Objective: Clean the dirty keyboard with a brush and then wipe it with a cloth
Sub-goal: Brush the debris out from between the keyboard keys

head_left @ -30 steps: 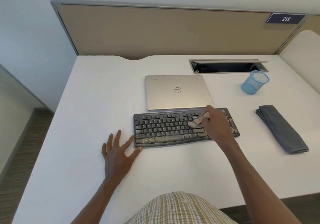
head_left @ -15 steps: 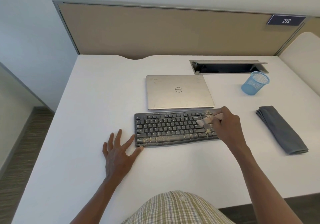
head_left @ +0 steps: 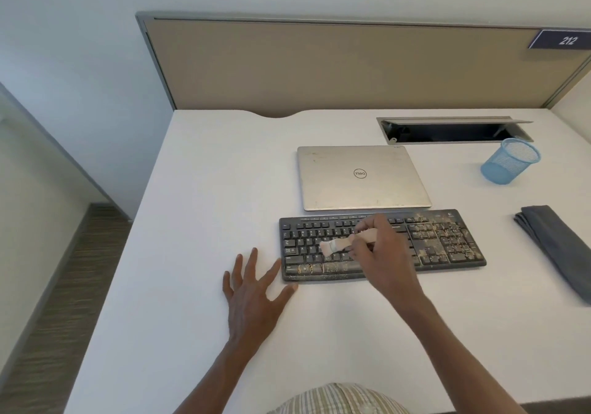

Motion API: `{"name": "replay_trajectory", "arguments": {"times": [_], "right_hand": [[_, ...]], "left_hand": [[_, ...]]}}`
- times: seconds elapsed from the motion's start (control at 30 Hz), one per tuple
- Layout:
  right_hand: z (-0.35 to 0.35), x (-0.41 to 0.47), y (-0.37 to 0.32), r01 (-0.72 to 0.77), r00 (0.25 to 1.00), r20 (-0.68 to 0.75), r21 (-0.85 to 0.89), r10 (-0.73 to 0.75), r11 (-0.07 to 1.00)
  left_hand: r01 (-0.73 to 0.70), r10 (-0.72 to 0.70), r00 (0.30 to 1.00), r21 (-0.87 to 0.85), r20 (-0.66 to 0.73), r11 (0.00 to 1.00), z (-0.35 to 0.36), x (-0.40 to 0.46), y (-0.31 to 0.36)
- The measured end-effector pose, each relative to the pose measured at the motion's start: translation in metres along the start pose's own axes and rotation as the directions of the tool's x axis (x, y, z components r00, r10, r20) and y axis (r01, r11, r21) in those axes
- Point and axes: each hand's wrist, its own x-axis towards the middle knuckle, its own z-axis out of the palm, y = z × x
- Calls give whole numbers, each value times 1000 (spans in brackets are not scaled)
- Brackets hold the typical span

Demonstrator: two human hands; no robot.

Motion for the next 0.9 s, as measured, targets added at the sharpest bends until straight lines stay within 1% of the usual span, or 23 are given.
{"name": "replay_trajectory", "arguments": {"times": [0.07,0.23,0.3,0.43,0.6,0.67,0.7,0.73,0.8,0.87,0.9], "right_hand": [[15,-1,-5,47,999,-20,-37,-48,998],[40,0,-10,28,998,-50,-86,-32,996],[48,-1,-12,23,999,-29,-86,-25,996],[58,-7,-12,32,999,40,-158,-26,987],[58,-2,-18,63,998,33,-175,-58,983],[56,-1,-18,73,995,85,-238,-54,968],[54,1,-18,78,992,114,-242,-52,967],[52,3,-19,94,988,141,-222,-63,971],[48,6,-25,182,969,201,-172,-147,968],[49,9,-30,310,924,285,-166,-255,936],[51,10,-31,355,900,329,-180,-284,917]], "left_hand": [[8,-8,1000,-9,11,1000,-1,1,1],[20,-19,999,-20,36,1000,-3,1,2],[25,-24,999,-18,42,1000,-3,1,2],[23,-23,999,-14,36,1000,-4,0,3],[27,-26,999,-14,39,1000,-3,0,3],[25,-25,999,-13,32,1000,-3,0,3],[24,-24,999,-14,25,1000,-2,0,3],[25,-24,1000,-15,19,1000,-2,0,2],[22,-22,1000,-15,17,1000,-1,1,3],[25,-25,1000,-8,19,1000,-2,1,3],[24,-23,1000,-6,19,1000,-1,1,3]]}}
